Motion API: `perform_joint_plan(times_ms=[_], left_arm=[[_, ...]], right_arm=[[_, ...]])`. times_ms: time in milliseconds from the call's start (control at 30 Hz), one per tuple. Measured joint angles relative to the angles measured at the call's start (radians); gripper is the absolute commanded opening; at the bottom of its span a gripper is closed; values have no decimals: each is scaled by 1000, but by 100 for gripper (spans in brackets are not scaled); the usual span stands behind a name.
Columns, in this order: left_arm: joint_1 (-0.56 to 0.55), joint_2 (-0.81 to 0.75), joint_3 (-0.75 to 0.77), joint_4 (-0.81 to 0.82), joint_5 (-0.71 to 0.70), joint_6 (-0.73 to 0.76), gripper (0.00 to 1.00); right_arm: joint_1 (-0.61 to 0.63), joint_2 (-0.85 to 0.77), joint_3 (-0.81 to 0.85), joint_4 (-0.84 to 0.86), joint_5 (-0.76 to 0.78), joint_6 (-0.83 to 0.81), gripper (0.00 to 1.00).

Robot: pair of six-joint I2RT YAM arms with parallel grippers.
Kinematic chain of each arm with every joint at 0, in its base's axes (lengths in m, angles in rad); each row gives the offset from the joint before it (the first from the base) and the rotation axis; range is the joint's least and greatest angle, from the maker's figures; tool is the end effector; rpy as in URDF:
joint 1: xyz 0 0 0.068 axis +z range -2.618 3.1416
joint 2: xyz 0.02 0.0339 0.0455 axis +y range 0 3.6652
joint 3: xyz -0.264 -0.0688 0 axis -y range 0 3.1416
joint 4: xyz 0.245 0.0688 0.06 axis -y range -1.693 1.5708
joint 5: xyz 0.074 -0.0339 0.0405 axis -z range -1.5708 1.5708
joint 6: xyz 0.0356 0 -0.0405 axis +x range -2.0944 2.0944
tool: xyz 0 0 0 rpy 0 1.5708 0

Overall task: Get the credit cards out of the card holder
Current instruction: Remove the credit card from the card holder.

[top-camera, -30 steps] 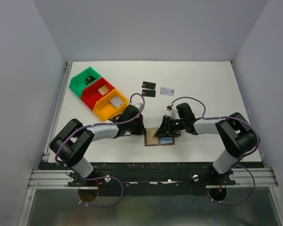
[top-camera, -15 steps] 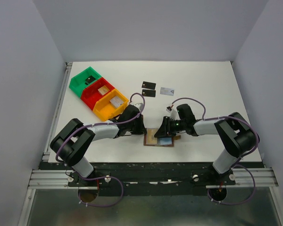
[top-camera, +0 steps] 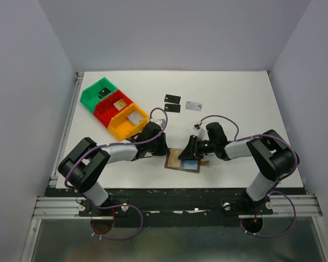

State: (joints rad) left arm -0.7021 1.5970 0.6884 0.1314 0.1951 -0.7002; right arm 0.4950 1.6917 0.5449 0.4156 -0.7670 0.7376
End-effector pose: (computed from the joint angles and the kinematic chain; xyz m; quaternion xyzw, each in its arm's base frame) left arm 0.2265 -0.2006 0.1447 0.0385 0.9179 -0.3168 0.2359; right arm 0.2360 0.1555 0.1104 -0.0489 0.8591 0.4973 0.1109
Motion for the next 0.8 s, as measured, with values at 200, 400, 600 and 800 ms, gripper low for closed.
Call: perform_joint_plan(times_ms=[200, 400, 600, 800], left_arm=[[0, -11, -18, 19, -13, -4, 0], [0, -29, -35, 20, -27, -5, 0], [0, -39, -45, 19, -34, -6, 0], [0, -40, -48, 25, -35, -8, 0]], right_arm=[[-7, 18, -8, 48, -2, 42, 41], [-8, 38, -7, 90, -2, 76, 40], [-12, 68, -6, 130, -6, 111, 41], [-13, 98, -3, 176, -18, 144, 41]])
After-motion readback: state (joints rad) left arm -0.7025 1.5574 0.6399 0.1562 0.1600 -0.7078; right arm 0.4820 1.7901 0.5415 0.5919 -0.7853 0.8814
